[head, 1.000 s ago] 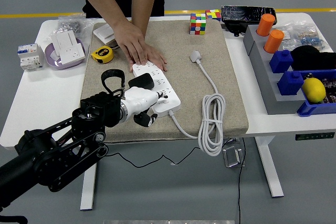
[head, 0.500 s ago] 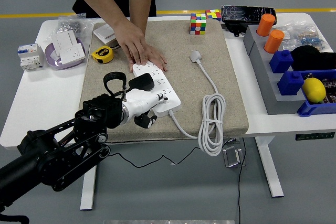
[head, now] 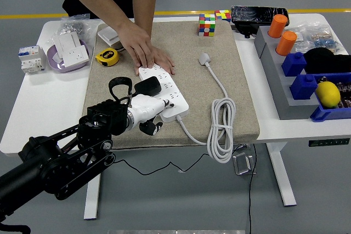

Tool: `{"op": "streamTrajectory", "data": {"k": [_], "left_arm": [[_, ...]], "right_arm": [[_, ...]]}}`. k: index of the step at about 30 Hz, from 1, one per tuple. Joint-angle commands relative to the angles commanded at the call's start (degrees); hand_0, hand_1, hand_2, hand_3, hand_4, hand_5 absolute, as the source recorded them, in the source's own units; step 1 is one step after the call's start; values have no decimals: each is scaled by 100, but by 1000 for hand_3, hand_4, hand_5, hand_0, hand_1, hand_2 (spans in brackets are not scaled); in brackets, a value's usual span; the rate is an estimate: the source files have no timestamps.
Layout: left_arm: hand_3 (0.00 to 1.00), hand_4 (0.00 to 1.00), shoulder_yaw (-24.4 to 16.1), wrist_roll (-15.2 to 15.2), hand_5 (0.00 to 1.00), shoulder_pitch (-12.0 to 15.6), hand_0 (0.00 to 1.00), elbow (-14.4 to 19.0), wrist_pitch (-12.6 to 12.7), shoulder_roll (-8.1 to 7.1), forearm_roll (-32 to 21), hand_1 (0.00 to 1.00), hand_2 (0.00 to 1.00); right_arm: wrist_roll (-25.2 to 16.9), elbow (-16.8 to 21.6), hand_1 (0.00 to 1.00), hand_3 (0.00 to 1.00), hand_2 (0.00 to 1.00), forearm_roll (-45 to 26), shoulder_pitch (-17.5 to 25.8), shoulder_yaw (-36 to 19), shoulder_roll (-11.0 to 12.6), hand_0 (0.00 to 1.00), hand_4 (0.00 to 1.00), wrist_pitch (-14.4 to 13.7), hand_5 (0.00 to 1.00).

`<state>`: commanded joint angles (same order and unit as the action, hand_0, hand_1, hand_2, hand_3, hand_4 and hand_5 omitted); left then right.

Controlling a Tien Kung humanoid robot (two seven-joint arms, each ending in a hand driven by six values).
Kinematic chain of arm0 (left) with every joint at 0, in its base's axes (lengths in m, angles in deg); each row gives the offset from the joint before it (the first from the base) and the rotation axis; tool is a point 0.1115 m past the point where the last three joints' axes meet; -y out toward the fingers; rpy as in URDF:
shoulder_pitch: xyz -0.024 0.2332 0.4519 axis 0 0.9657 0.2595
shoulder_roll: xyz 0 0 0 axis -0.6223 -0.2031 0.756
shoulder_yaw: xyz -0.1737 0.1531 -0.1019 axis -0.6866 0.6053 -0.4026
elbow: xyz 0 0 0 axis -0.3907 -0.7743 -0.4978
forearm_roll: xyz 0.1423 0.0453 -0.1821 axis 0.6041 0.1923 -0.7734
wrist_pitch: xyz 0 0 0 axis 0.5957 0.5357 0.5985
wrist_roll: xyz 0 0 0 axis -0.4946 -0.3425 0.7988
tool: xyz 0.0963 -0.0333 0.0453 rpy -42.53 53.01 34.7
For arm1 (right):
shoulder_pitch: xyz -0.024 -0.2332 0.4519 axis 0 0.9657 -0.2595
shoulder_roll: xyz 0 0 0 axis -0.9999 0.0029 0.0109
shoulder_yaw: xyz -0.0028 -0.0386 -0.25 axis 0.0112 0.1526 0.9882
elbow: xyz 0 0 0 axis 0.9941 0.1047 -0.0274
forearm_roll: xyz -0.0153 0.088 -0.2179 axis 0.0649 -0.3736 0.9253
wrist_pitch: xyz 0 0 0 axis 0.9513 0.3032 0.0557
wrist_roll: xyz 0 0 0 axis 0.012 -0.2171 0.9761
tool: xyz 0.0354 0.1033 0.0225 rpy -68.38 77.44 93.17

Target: Pick up the plug,place it near the board,insert it into the board,press the button

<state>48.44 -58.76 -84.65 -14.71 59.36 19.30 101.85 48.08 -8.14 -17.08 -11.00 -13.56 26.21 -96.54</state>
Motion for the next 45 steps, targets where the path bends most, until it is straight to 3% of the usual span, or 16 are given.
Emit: {"op": "streamTrajectory", "data": {"k": [25, 30, 33, 36, 37, 42, 43, 45], "left_arm": [[929, 505, 205, 74, 44, -50, 130, -223, -64, 1, 72, 42, 161], [929, 505, 9, 79, 44, 33, 130, 16, 47, -29, 433, 42, 161], [906, 491, -137, 73, 51, 114, 131, 374, 107, -86, 747, 43, 162], [906, 491, -321, 115, 51, 259, 131, 791, 332, -147, 913, 43, 162], [731, 435, -390, 155, 171, 333, 202, 941, 484, -182, 865, 37, 163], [731, 435, -598, 535, 171, 693, 202, 1584, 1234, -418, 464, 37, 163], [810, 843, -616, 642, 377, 760, 628, 1711, 1445, -468, 344, 374, 363], [810, 843, -652, 792, 377, 834, 628, 1835, 1726, -513, 138, 374, 363]], "right_arm": [[6, 2, 766, 766, 733, -6, 7, 28, 12, 848, 998, -4, 998], [7, 0, 766, 766, 733, -13, 15, 36, 10, 848, 998, -4, 998], [8, 1, 766, 765, 733, -5, 19, 21, 5, 848, 998, -5, 998], [9, 2, 766, 765, 733, 3, 22, 9, 1, 848, 998, -10, 998], [9, 2, 765, 766, 733, 8, 24, 5, 0, 849, 998, -11, 998], [8, -2, 765, 766, 733, -1, 43, -17, -4, 849, 998, -14, 998], [8, -3, 763, 766, 734, -4, 47, -22, -5, 849, 998, -14, 998], [8, -4, 763, 766, 734, -7, 51, -28, -8, 849, 998, -13, 998]]}}
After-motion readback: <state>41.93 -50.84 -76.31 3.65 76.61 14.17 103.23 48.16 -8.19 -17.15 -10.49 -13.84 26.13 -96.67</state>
